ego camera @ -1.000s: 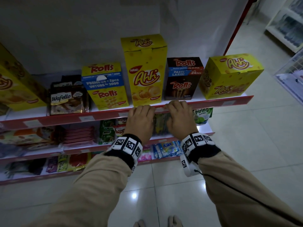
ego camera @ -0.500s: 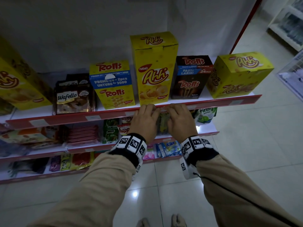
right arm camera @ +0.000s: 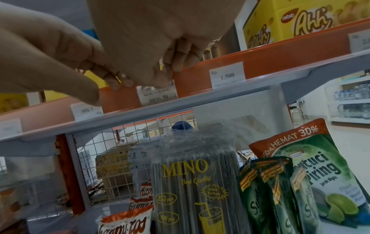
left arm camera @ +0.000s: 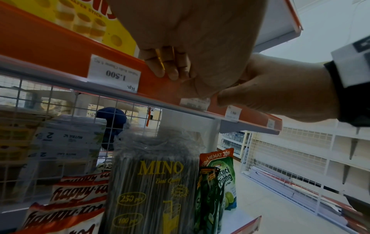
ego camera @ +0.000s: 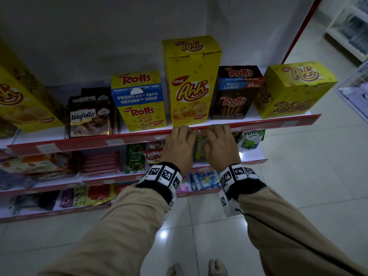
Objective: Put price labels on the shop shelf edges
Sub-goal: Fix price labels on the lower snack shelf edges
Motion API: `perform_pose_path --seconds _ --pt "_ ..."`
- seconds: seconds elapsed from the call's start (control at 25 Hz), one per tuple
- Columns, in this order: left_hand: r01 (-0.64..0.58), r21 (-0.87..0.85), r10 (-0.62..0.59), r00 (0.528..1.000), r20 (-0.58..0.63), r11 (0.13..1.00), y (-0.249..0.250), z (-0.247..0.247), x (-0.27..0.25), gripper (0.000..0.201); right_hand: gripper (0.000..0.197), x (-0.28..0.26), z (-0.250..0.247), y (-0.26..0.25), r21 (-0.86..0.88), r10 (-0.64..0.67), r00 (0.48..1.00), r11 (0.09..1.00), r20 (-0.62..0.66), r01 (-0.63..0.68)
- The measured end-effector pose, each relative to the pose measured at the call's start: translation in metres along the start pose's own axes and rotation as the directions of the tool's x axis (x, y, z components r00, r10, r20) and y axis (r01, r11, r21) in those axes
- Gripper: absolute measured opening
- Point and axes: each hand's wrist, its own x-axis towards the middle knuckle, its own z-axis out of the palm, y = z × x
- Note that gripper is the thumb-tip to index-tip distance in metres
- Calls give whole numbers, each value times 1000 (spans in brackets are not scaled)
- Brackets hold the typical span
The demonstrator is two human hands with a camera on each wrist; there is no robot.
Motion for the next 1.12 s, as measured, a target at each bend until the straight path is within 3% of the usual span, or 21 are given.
perform_pose_path --seconds 0.28,0.6,0.76,0.92,1.04,1.12 --pt "45 32 -45 999 -6 998 6 2 0 62 37 -1 2 2 11 -22 998 1000 -59 23" --pt "16 -14 -17 998 -63 1000 0 5 -6 59 29 6 1 -3 -12 55 998 998 4 -55" --pt "14 -47 -17 998 -62 999 -4 -1 -2 51 16 14 0 7 135 108 994 985 20 -110" --pt "45 -32 -47 998 -49 998 -8 -7 4 43 9 23 -6 19 280 82 996 956 44 -91" --pt "57 -127 -67 994 -83 990 -9 -6 5 36 6 22 -9 17 517 258 965 833 -52 -195" --pt "47 -256 -79 990 -119 966 -10 -4 4 32 11 20 -8 12 718 445 895 635 -39 -285"
